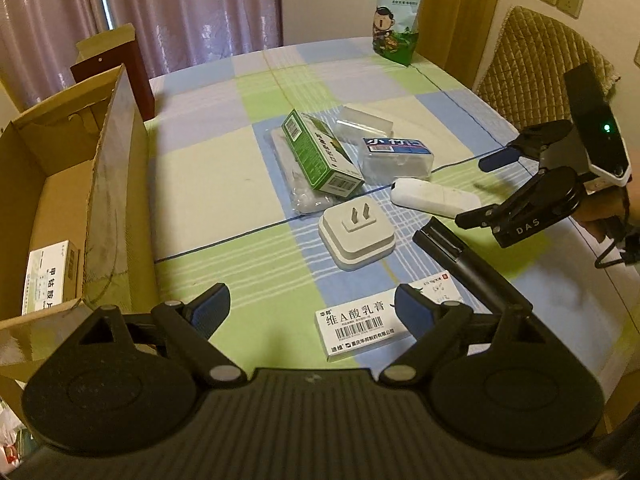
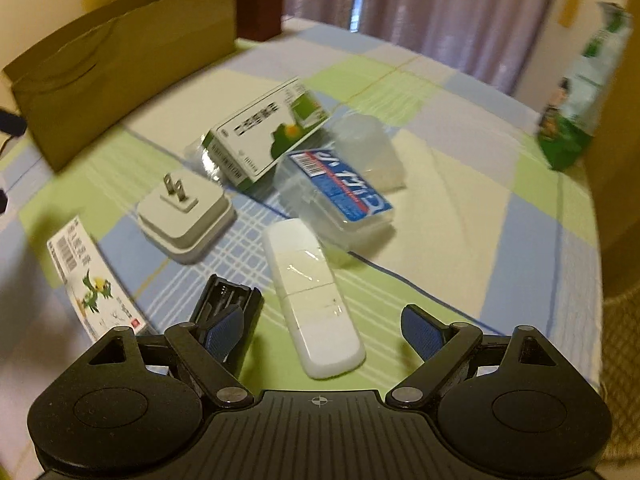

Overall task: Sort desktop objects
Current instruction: 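Move both tools back toward the remaining items on the table, then grasp the white plug adapter with the left tool while the right tool grasps the white stick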

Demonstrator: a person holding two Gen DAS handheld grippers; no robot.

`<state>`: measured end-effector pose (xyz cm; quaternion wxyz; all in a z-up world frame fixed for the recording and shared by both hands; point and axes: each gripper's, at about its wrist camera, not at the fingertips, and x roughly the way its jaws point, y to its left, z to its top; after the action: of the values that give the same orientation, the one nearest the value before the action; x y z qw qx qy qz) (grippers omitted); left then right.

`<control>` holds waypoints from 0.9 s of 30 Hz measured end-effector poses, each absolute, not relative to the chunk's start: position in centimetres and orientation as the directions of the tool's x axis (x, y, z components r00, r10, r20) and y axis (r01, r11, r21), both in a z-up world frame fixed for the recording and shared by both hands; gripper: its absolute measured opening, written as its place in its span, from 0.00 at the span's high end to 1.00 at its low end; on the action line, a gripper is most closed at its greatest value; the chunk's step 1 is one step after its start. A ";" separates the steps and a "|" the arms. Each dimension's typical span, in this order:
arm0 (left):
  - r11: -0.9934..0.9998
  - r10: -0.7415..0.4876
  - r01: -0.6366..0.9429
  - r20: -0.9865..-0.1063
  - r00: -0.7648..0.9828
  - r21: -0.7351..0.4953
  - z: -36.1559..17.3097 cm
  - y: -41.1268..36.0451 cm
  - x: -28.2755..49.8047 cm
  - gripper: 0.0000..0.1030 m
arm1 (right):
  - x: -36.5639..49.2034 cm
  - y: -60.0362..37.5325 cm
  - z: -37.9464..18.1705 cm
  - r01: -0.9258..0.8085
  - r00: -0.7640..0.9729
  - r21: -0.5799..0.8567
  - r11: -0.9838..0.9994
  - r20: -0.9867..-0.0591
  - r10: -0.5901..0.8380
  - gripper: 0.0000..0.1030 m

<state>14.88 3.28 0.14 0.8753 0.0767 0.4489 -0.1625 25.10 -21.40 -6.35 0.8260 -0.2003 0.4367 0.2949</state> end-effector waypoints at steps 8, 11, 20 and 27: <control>0.947 -0.198 0.321 -0.825 0.529 -0.021 -0.7 2.5 15.7 0.16 | 27.7 -21.6 -7.6 -0.749 0.352 -0.034 0.661 -0.867 0.353 0.35; 0.950 -0.197 0.312 -0.828 0.524 -0.029 -1.0 2.0 16.2 0.16 | 28.1 -21.5 -7.9 -0.779 0.322 -0.027 0.626 -0.875 0.363 0.35; 0.950 -0.218 0.308 -0.828 0.516 -0.058 -1.5 0.6 17.6 0.16 | 28.5 -21.1 -7.9 -0.789 0.295 0.010 0.615 -0.872 0.392 0.61; 0.947 -0.225 0.314 -0.829 0.512 -0.063 -3.0 -1.1 19.6 0.16 | 27.6 -21.6 -6.8 -0.749 0.327 0.025 0.662 -0.855 0.403 0.62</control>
<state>19.64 -1.08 -2.98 0.8682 0.0474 0.4688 -0.1555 27.56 -21.56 -6.80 0.7917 -0.1916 0.4518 0.3638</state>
